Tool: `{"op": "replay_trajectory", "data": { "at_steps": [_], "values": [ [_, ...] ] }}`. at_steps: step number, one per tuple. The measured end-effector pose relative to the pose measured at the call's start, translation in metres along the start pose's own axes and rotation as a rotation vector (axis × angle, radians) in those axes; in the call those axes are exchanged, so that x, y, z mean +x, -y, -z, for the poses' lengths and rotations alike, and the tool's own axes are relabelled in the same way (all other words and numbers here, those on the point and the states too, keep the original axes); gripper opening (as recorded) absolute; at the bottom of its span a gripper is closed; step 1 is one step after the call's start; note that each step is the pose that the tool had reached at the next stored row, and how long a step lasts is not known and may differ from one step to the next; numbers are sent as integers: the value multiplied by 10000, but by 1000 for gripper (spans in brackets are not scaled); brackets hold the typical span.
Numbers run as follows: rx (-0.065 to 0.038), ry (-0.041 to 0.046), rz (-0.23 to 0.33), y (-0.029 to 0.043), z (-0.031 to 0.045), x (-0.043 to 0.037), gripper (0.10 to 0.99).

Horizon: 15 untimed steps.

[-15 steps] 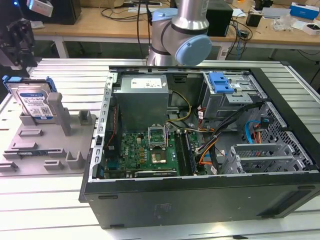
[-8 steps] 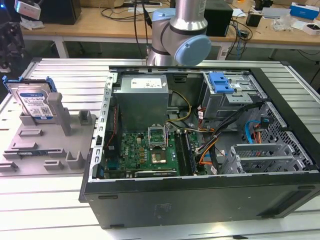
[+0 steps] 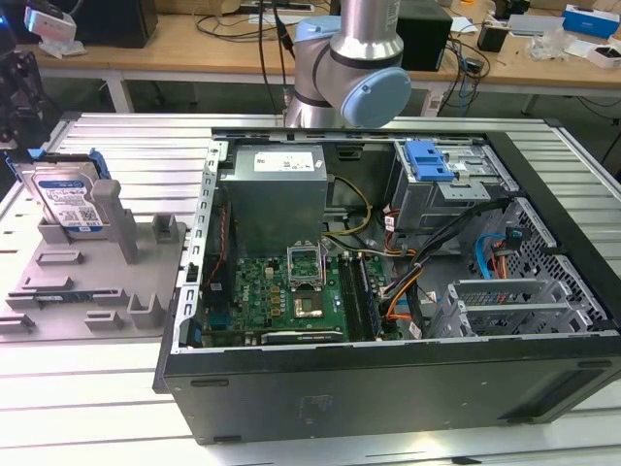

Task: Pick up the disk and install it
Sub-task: 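Pick up the disk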

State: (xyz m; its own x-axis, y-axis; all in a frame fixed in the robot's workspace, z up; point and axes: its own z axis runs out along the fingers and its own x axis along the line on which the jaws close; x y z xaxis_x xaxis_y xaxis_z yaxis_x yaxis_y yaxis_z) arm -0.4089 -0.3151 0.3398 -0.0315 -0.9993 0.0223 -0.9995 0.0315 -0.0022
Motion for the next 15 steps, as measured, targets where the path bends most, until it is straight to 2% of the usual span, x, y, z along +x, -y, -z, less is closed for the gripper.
{"op": "replay_trajectory", "data": {
  "at_steps": [8, 15],
  "values": [
    [3, 0, 89, -27, -43, -27, 541],
    [5, 0, 256, -59, -118, -33, 541]
  ]
}}
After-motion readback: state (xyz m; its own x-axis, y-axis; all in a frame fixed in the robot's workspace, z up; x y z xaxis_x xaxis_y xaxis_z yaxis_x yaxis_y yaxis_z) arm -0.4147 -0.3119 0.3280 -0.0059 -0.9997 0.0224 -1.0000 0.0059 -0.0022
